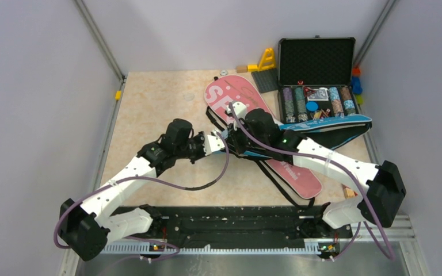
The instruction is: Pack up the badminton gear
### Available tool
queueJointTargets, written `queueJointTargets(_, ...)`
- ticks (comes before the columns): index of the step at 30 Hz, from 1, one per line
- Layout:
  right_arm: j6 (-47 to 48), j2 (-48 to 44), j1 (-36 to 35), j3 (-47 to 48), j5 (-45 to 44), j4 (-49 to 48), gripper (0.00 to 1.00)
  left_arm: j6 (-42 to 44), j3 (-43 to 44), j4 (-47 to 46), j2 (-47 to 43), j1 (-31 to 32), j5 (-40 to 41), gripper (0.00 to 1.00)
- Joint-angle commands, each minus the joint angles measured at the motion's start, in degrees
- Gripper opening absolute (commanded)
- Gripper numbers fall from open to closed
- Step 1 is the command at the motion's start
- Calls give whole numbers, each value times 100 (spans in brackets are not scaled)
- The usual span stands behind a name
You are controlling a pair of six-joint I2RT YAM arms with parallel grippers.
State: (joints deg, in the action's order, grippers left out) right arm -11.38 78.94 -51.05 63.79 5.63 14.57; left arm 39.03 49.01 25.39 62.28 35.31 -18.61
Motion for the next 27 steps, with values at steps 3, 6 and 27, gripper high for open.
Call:
queueJointTargets(3, 408, 49, -11, 433, -269, 338, 0, -88, 183, -276, -17, 22, -121, 0)
queueJointTargets(6, 502, 72, -17, 727, -1095, 1234, 0, 109, 190, -12, -78, 24, 106, 0)
queueJointTargets(27, -137, -587, 365, 300, -2808, 3153, 0, 958, -95, 739, -850, -274, 909, 0)
